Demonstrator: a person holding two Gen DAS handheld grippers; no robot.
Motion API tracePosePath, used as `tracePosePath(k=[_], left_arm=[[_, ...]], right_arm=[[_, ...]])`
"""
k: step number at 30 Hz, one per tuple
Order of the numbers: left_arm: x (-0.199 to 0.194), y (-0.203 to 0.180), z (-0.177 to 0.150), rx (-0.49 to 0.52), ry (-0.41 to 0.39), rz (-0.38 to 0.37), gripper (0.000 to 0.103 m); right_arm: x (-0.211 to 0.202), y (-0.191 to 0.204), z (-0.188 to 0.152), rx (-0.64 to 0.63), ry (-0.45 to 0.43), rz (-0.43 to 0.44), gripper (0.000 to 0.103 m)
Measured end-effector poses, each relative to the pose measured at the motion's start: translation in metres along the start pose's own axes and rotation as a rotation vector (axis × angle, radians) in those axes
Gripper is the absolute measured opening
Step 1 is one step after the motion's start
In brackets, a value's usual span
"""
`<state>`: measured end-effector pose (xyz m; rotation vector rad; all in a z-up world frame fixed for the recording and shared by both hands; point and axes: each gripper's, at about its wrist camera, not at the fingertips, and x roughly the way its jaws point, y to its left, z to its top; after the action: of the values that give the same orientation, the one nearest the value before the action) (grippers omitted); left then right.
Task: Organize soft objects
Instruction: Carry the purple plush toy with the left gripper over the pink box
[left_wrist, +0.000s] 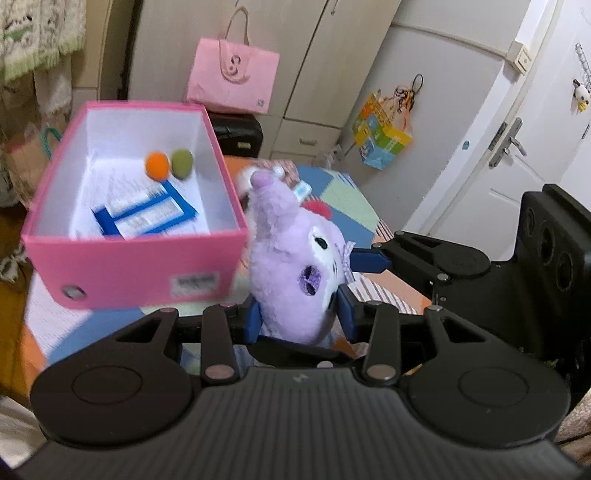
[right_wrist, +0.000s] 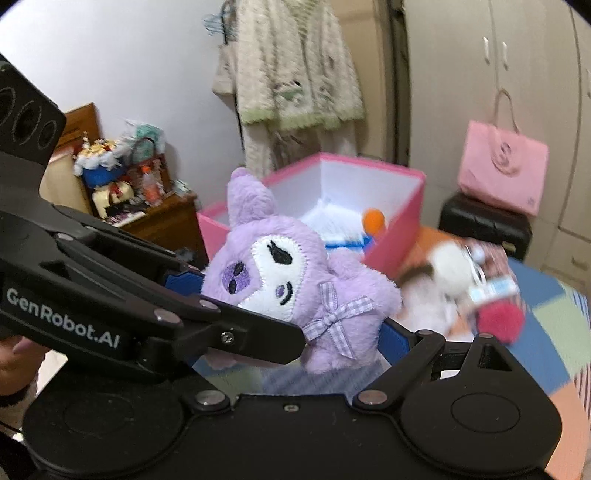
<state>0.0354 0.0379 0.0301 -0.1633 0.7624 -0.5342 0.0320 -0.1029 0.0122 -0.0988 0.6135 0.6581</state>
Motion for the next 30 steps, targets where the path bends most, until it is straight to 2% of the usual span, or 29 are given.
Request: tracePosePath(k=[9, 20, 24, 28, 30], left_arm=[[-0.026, 0.031, 0.028, -0.011, -0.083, 0.000, 0.039], [-0.006, 0.075, 0.074, -0.023, -0.144, -0.017, 0.039], [0.015, 0.100, 0.089, -0.059, -0.132, -0.007, 0.039], [0.045, 0.126, 0.098, -0.118, -0.066, -0.010, 0.038], [0.059, 0.134, 0.101, -0.127, -0.042, 0.003, 0.038]], right_arm=[[0.015, 0.007, 0.046, 0.017, -0.044, 0.075, 0.094], [0.054, -0.015, 0.092, -0.009, -0.055, 0.106, 0.094], [0.083, -0.030, 0.107, -0.015, -0.028, 0.113, 0.094], [0.113, -0.044, 0.113, -0.058, 0.014, 0.117, 0.093], [0.130, -0.054, 0.113, -0.035, 0.044, 0.129, 0.092]])
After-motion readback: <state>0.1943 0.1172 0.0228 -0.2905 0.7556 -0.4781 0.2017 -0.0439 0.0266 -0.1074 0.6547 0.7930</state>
